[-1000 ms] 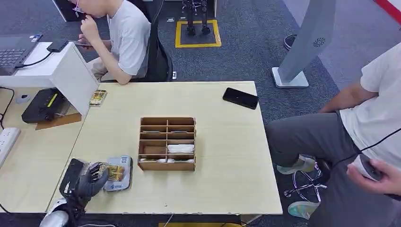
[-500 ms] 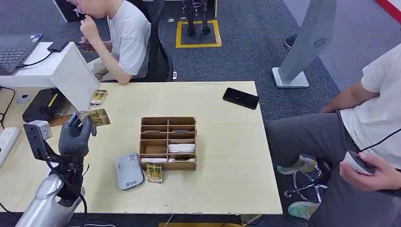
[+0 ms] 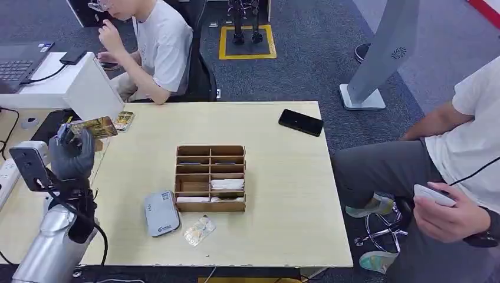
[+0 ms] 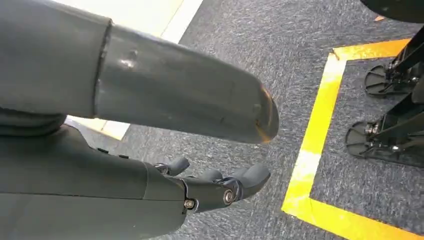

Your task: Pass the card to the sensor for recognition and then transmit it.

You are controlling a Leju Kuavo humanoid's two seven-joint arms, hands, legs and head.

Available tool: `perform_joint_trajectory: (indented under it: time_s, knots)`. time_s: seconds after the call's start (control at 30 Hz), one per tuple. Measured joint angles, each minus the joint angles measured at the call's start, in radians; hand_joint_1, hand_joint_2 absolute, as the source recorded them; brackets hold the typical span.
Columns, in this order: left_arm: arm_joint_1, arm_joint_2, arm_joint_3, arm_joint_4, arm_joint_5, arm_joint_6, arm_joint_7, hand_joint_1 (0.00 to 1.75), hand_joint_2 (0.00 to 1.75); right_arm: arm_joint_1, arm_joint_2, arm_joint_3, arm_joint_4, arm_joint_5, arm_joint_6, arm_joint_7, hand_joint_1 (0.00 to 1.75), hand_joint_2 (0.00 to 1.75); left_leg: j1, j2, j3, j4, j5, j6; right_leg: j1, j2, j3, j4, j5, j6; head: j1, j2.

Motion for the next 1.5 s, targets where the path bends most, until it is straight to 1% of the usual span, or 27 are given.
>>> perform_joint_trajectory:
  time_s: [0.03,0.07,0.1,0.13,0.17,0.3,0.53,0.7,0.73,0.83,0.9,1.0,1.2,1.23,1.33,1.4,1.5]
  knots:
    - [-0.017,0.007,-0.001,0.013,-0.091,0.046,-0.018,1.75,1.75,-0.002,0.0,0.003,0.0,0.011,0.002,-0.006,0.0,0.0,0.0,0.0,0.0,0.0,0.0,0.0,0.0,0.0,0.0,0.0,0.0,0.0,0.0,0.0]
    - [-0.033,0.014,-0.001,0.027,-0.171,0.086,-0.024,1.75,1.75,-0.004,0.001,0.005,0.0,0.019,0.003,-0.009,0.0,0.0,0.0,0.0,0.0,0.0,0.0,0.0,0.0,0.0,0.0,0.0,0.0,0.0,0.0,0.0]
    - [-0.049,0.022,-0.001,0.041,-0.231,0.114,-0.027,1.75,1.75,-0.005,0.001,0.007,0.0,0.026,0.006,-0.012,0.0,0.0,0.0,0.0,0.0,0.0,0.0,0.0,0.0,0.0,0.0,0.0,0.0,0.0,0.0,0.0]
    - [-0.061,0.028,-0.002,0.05,-0.261,0.124,-0.027,1.75,1.75,-0.006,0.001,0.008,0.0,0.027,0.009,-0.013,0.0,0.0,0.0,0.0,0.001,0.0,0.0,0.0,0.0,0.0,0.0,0.0,0.0,0.0,0.0,0.0]
    - [-0.075,0.037,-0.001,0.065,-0.28,0.129,-0.027,1.75,1.75,-0.007,0.001,0.01,0.0,0.03,0.013,-0.014,0.0,0.0,0.0,0.0,0.001,0.0,0.0,0.0,0.0,0.0,0.0,0.0,0.0,0.0,0.0,0.0]
    - [-0.095,0.048,-0.001,0.098,-0.289,0.133,-0.027,1.75,1.75,-0.009,0.001,0.013,0.0,0.035,0.019,-0.016,0.0,0.0,0.0,0.0,0.0,0.0,0.0,0.0,0.0,0.001,0.0,0.0,0.0,0.0,0.0,0.0]
    - [-0.124,0.058,-0.002,0.139,-0.405,0.179,-0.026,1.75,1.75,-0.012,0.001,0.013,0.0,0.046,0.025,-0.016,0.0,0.0,0.0,0.0,0.0,0.0,0.0,0.0,0.0,0.001,0.0,0.0,0.0,0.0,0.0,0.0]
    - [-0.142,0.068,-0.002,0.171,-0.59,0.249,0.005,1.75,1.75,-0.013,0.0,0.013,0.0,0.063,0.039,-0.019,0.0,0.0,0.0,0.0,0.0,0.0,0.0,0.0,0.0,0.001,0.0,0.0,0.0,0.0,0.0,0.0]
    - [-0.143,0.072,-0.002,0.177,-0.631,0.252,0.01,1.75,1.75,-0.013,-0.001,0.013,0.0,0.066,0.039,-0.02,0.0,0.0,0.0,0.001,0.0,0.0,0.0,0.0,0.0,0.001,0.0,0.0,0.0,0.0,0.0,0.0]
    - [-0.143,0.072,0.002,0.194,-0.802,0.255,0.013,1.75,1.75,-0.013,-0.003,0.012,0.0,0.075,0.045,-0.025,0.0,0.0,0.0,0.0,0.0,0.0,0.0,0.0,0.0,0.001,0.0,0.0,0.0,0.0,0.0,0.0]
    - [-0.143,0.072,0.012,0.204,-0.863,0.255,0.013,1.75,1.75,-0.013,-0.005,0.011,0.0,0.078,0.049,-0.025,0.0,0.0,0.0,0.001,0.0,0.0,0.0,0.0,0.0,0.001,0.0,0.0,0.0,0.0,0.0,0.0]
    - [-0.143,0.072,0.026,0.215,-0.895,0.256,0.013,1.75,1.75,-0.013,-0.005,0.011,0.0,0.08,0.051,-0.026,0.0,0.0,0.0,0.001,0.0,0.0,0.0,0.0,0.0,0.001,0.0,0.0,0.0,0.0,0.0,0.0]
    - [-0.142,0.069,0.037,0.227,-0.902,0.256,0.01,1.75,1.75,-0.013,-0.005,0.01,0.0,0.085,0.05,-0.026,0.0,0.0,0.0,0.001,0.0,0.0,0.0,0.0,0.0,0.001,0.0,0.0,0.0,0.0,0.0,0.0]
    - [-0.141,0.068,0.037,0.229,-0.905,0.256,0.01,0.0,1.75,-0.013,-0.005,0.01,0.0,0.085,0.05,-0.026,0.0,0.0,0.0,0.001,0.0,0.0,0.0,0.0,0.0,0.001,0.0,0.0,0.0,0.0,0.0,0.0]
    - [-0.141,0.067,0.037,0.232,-0.903,0.256,0.01,0.0,1.75,-0.013,-0.005,0.01,0.0,0.087,0.048,-0.025,0.0,0.0,0.0,0.001,0.0,0.0,0.0,0.0,0.0,0.002,0.0,0.0,0.0,0.0,0.0,0.0]
    - [-0.141,0.067,0.037,0.232,-0.878,0.256,0.019,0.0,1.75,-0.014,-0.005,0.008,0.0,0.089,0.044,-0.025,0.0,0.0,0.0,0.001,0.0,0.0,0.0,0.0,0.0,0.001,0.0,0.0,0.0,0.0,0.0,0.0]
    - [-0.14,0.067,0.036,0.232,-0.826,0.254,0.062,0.0,1.75,-0.014,-0.005,0.003,0.0,0.09,0.036,-0.023,0.0,0.0,0.0,0.001,0.0,0.0,0.0,0.0,0.0,0.001,0.0,0.0,0.0,0.0,0.0,0.0]
